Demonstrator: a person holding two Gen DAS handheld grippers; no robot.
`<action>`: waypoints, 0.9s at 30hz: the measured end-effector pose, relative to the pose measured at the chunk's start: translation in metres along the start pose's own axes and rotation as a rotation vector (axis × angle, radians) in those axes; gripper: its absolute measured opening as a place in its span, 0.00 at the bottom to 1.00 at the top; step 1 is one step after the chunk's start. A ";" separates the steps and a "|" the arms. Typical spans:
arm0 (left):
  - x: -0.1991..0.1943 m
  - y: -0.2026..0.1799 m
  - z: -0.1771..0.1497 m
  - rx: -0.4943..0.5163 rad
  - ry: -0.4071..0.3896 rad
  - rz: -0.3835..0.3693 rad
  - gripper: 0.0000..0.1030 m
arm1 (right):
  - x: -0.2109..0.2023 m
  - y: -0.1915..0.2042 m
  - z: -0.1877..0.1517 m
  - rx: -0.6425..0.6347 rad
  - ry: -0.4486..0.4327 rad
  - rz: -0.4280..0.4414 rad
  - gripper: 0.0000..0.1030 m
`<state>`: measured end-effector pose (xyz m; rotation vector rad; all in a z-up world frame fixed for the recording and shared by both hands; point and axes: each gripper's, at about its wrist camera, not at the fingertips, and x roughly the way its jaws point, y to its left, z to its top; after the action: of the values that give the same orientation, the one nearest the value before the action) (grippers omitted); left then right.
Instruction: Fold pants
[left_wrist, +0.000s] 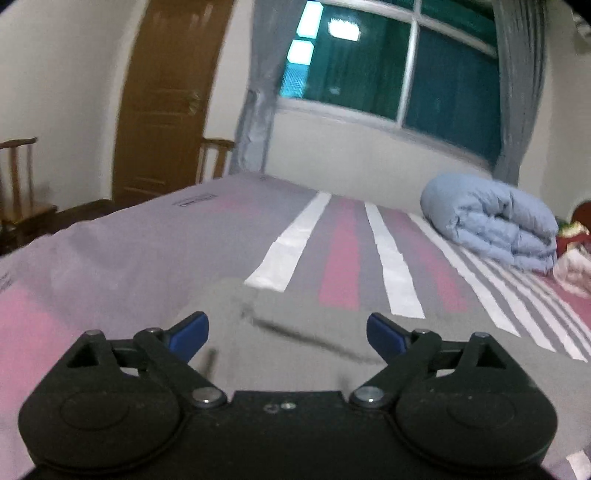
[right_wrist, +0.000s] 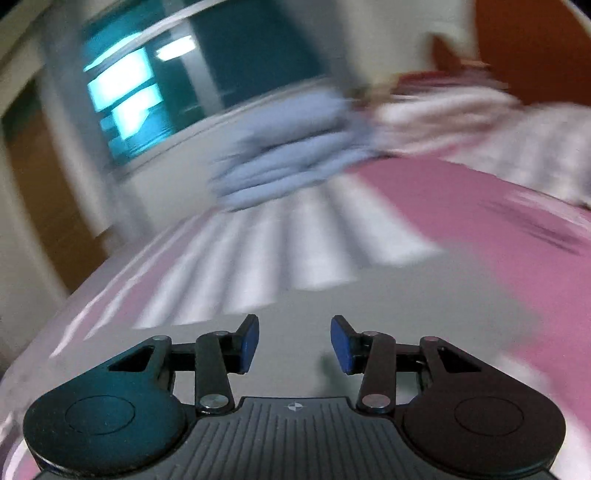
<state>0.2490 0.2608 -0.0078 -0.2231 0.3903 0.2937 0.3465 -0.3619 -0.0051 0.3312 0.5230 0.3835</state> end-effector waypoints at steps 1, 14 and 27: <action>0.014 0.001 0.008 0.014 0.019 -0.008 0.84 | 0.025 0.021 0.004 -0.020 0.020 0.034 0.42; 0.120 -0.017 -0.002 0.219 0.193 0.011 0.86 | 0.255 0.282 -0.060 -0.350 0.350 0.290 0.42; 0.079 -0.014 -0.030 0.249 0.188 0.021 0.94 | 0.202 0.193 -0.052 -0.310 0.267 0.058 0.48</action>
<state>0.3128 0.2586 -0.0647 -0.0019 0.6110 0.2429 0.4276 -0.0940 -0.0549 -0.0058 0.7052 0.5615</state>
